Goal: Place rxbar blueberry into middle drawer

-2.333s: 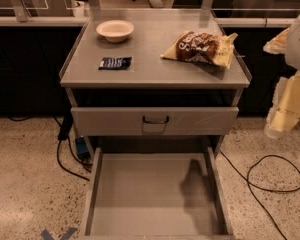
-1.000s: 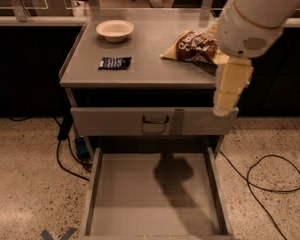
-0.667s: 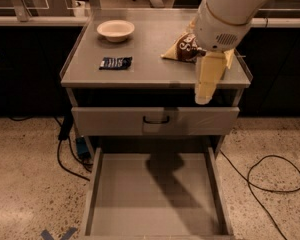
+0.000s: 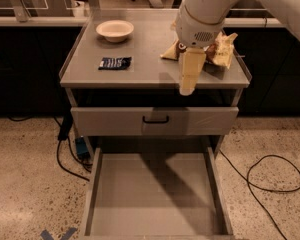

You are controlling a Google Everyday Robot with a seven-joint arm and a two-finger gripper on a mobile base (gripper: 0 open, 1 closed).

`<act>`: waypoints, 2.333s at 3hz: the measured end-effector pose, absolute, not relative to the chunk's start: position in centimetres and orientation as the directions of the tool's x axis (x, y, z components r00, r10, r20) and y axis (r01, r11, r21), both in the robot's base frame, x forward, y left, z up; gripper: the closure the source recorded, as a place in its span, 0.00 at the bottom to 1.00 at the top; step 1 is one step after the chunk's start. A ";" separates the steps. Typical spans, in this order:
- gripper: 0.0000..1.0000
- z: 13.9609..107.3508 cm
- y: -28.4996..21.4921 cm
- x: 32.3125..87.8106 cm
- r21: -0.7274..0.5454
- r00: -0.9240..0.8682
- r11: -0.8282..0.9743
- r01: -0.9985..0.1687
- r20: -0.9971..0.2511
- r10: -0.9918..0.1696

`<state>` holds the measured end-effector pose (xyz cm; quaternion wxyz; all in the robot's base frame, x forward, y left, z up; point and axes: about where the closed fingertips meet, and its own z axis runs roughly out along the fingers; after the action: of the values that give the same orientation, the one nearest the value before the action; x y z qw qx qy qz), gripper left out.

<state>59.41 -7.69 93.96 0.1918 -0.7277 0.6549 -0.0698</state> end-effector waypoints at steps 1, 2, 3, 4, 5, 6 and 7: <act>0.00 94.7 -5.4 61.8 -0.395 0.213 -0.132 -0.909 -0.166 -0.963; 0.00 94.7 -2.7 65.2 -0.377 0.286 -0.204 -0.904 -0.176 -0.942; 0.00 92.4 3.2 73.1 -0.312 0.339 -0.274 -0.910 -0.177 -0.924; 0.00 94.2 4.1 75.3 -0.398 0.342 -0.243 -0.884 -0.199 -0.918; 0.00 94.0 4.3 75.5 -0.403 0.344 -0.243 -0.882 -0.201 -0.917; 0.00 92.5 5.5 75.9 -0.361 0.359 -0.266 -0.894 -0.220 -0.907; 0.00 89.1 8.7 77.1 -0.324 0.385 -0.288 -0.901 -0.291 -0.876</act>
Offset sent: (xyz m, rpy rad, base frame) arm 0.1089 0.0877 0.0326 0.0643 -0.0048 0.2581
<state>77.07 8.66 89.13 0.2215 -0.8020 0.5540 0.0284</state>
